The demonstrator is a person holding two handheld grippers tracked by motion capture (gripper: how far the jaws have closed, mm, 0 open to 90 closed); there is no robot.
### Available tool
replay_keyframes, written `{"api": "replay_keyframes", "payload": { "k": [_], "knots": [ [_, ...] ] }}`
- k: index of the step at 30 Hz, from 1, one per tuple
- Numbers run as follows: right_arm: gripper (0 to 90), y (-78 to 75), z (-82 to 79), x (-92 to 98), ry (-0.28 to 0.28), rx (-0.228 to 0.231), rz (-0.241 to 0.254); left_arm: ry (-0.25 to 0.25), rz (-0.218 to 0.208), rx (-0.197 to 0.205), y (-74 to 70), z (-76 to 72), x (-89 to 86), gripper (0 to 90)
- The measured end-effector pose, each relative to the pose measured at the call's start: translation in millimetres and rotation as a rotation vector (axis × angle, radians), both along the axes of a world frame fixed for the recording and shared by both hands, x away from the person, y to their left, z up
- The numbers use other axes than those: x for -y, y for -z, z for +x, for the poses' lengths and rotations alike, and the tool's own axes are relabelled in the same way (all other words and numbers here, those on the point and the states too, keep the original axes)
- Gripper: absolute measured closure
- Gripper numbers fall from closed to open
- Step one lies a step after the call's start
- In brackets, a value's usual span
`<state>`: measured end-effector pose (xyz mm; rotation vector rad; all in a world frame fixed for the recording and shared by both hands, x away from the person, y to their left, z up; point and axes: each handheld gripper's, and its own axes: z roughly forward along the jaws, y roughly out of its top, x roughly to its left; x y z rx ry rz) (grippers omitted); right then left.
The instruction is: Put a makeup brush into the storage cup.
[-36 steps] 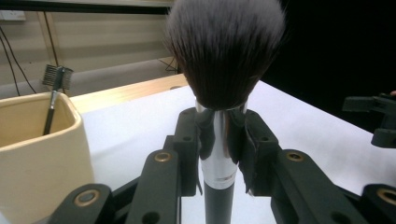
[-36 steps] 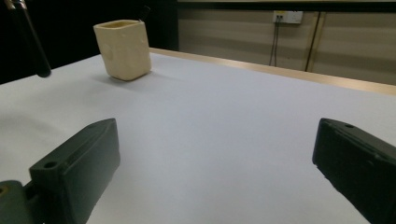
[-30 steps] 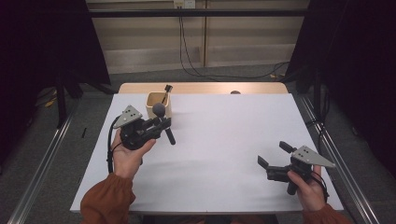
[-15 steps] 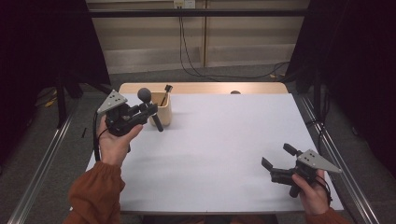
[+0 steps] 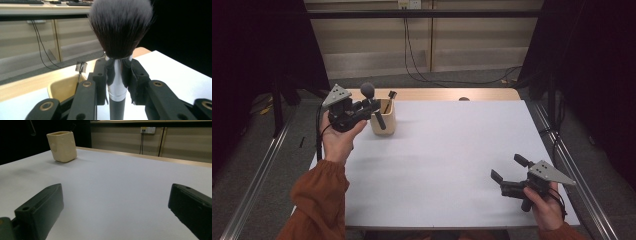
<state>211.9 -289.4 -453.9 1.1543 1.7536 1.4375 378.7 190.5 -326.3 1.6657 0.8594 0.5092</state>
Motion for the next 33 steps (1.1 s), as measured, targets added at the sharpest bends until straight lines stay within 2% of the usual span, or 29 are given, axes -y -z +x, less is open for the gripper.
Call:
{"api": "replay_keyframes", "payload": {
  "k": [6, 13, 25, 33],
  "knots": [
    [0.0, -0.1, -0.7, 0.2, -0.006, 0.002, 0.007, -0.035, 0.013, 0.009, -2.7, 12.2, -1.0, 71.0],
    [0.0, 0.1, -0.6, -0.1, -0.013, 0.000, 0.004, -0.076, 0.000, 0.018, -0.8, 26.5, -5.0, 71.0],
    [0.0, -0.1, -1.3, 0.3, -0.016, 0.001, 0.002, -0.099, 0.001, 0.043, -4.5, 44.3, -1.8, 71.0],
    [0.0, 0.1, -1.4, 0.0, -0.017, 0.000, -0.001, -0.095, 0.033, 0.063, -5.8, 53.5, 4.6, 71.1]
  ]
}}
